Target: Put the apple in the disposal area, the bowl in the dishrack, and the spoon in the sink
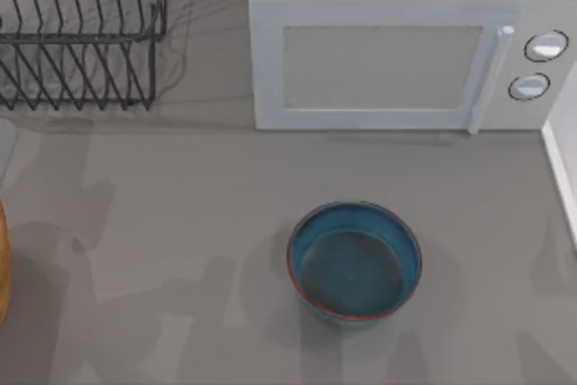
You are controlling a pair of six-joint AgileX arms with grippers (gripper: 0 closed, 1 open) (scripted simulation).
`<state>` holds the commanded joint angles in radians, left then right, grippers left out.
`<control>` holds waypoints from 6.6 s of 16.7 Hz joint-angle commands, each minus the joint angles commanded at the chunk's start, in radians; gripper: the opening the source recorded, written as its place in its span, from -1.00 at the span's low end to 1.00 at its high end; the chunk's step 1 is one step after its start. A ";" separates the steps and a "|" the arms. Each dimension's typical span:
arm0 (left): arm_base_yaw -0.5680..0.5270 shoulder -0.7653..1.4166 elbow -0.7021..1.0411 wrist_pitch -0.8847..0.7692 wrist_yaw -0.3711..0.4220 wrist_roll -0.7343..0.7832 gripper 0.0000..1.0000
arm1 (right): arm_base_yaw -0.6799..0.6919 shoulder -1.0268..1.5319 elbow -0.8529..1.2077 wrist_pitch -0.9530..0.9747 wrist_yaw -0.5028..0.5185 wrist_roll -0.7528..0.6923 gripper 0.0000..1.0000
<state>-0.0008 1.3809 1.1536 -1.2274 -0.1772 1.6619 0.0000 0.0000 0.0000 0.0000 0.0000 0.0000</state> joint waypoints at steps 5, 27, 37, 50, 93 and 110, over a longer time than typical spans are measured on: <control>-0.001 0.008 -0.013 0.016 0.001 0.005 -1.00 | 0.000 0.000 0.000 0.000 0.000 0.000 1.00; 0.063 0.067 -0.216 0.294 0.008 0.064 0.51 | 0.000 0.000 0.000 0.000 0.000 0.000 1.00; 0.063 0.067 -0.216 0.294 0.008 0.064 1.00 | 0.000 0.000 0.000 0.000 0.000 0.000 1.00; 0.046 -0.372 -0.498 0.580 0.059 -0.453 1.00 | 0.000 0.000 0.000 0.000 0.000 0.000 1.00; -0.722 0.567 0.799 -0.042 0.187 -2.364 1.00 | 0.000 0.000 0.000 0.000 0.000 0.000 1.00; -0.980 1.189 1.513 -0.440 0.185 -2.613 1.00 | 0.000 0.000 0.000 0.000 0.000 0.000 1.00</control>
<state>-0.9811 2.5704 2.6671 -1.6673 0.0079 -0.9513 0.0000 0.0000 0.0000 0.0000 0.0000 0.0000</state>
